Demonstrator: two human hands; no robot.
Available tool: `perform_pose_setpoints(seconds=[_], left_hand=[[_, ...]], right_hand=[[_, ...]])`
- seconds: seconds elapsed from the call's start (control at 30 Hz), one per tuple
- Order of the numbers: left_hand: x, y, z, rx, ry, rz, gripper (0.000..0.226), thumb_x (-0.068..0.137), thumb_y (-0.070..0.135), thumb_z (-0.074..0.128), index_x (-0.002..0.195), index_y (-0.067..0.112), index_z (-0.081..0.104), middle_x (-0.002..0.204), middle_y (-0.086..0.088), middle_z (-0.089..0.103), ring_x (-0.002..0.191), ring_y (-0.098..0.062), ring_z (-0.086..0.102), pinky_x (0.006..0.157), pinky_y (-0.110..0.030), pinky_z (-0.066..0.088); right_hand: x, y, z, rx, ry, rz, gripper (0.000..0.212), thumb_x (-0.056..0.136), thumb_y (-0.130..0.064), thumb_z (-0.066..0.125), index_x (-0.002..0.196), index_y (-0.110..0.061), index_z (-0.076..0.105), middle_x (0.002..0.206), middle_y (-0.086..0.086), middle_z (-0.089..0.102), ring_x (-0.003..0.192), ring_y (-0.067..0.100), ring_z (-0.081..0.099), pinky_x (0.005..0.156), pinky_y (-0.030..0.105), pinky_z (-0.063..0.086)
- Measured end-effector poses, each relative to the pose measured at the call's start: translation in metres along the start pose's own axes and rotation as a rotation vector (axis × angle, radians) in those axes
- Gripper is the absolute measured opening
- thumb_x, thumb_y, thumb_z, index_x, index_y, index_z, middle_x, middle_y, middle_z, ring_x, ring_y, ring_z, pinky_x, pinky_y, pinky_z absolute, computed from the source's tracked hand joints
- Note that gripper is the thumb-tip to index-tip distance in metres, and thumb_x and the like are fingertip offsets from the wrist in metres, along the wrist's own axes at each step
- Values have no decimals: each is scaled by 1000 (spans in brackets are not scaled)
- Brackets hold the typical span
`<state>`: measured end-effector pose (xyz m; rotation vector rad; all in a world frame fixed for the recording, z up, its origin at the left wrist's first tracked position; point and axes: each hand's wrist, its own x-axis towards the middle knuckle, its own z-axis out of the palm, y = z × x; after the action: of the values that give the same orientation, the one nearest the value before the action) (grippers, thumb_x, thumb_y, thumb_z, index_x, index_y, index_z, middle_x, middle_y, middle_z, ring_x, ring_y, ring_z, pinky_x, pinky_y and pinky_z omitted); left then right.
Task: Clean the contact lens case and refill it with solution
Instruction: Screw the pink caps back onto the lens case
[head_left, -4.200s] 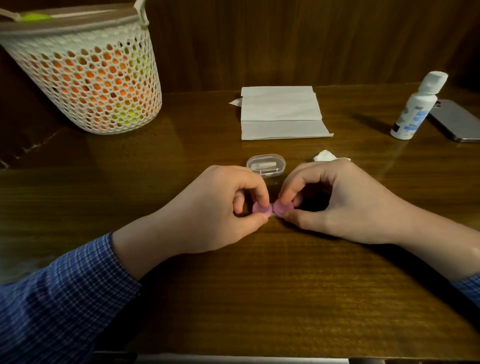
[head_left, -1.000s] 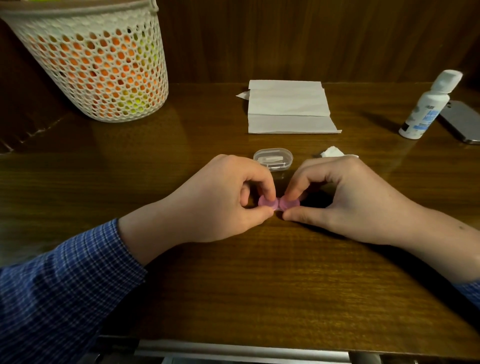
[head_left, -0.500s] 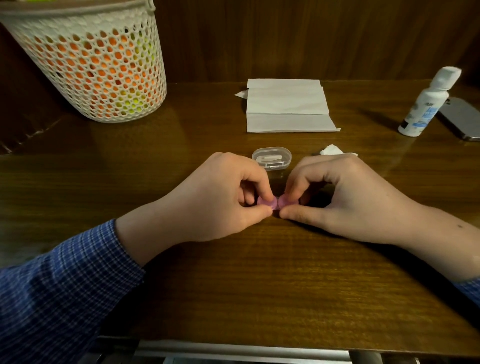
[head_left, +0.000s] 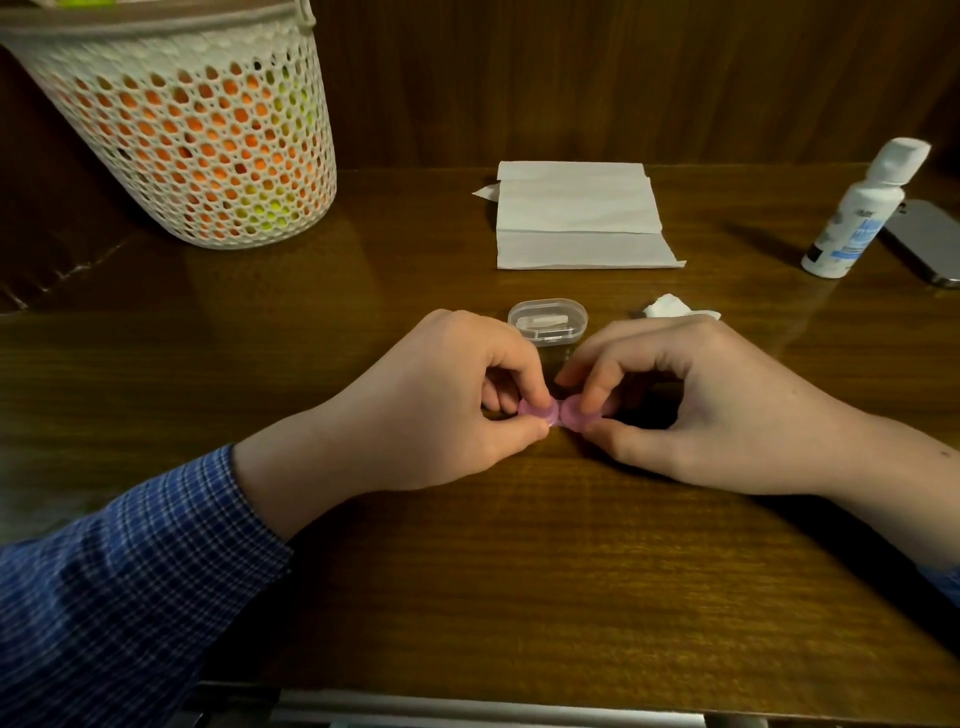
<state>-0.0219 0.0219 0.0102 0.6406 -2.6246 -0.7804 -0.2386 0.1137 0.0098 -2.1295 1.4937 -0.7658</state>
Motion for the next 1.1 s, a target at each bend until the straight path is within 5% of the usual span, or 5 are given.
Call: perform_pose_setpoints(seconds=[0.4, 0.7, 0.87, 0.93, 1.1], left_hand=[[0, 0, 0, -6, -4, -10, 11, 85, 24, 81, 96, 23, 80, 90, 12, 72, 85, -9, 69, 70, -28, 59], [1, 1, -1, 6, -13, -1, 12, 85, 22, 82, 96, 23, 81, 91, 14, 72, 85, -8, 70, 71, -26, 60], [0, 2, -1, -7, -11, -14, 12, 84, 22, 82, 96, 23, 81, 91, 12, 73, 84, -11, 70, 70, -29, 60], [0, 1, -1, -14, -14, -23, 12, 84, 23, 82, 96, 23, 81, 91, 11, 73, 83, -11, 70, 70, -31, 60], [0, 2, -1, -8, -12, -8, 12, 84, 21, 82, 96, 21, 81, 91, 12, 73, 83, -10, 70, 70, -29, 60]], right_hand=[[2, -3, 2, -142, -21, 42, 40, 82, -52, 68, 116, -32, 72, 93, -20, 65, 89, 3, 62, 70, 17, 51], [4, -4, 9, -187, 62, 82, 41, 73, -71, 65, 80, -32, 72, 71, -13, 65, 74, 7, 62, 57, 23, 50], [1, -5, 1, -139, -38, 59, 39, 84, -57, 67, 117, -37, 73, 88, -15, 69, 81, 7, 65, 61, 19, 51], [0, -4, 0, -107, -66, 49, 29, 87, -45, 69, 114, -35, 75, 88, -14, 68, 80, 9, 65, 60, 15, 48], [1, 0, 4, -96, -10, 78, 29, 77, -57, 70, 95, -34, 77, 79, -15, 69, 77, 7, 65, 57, 17, 48]])
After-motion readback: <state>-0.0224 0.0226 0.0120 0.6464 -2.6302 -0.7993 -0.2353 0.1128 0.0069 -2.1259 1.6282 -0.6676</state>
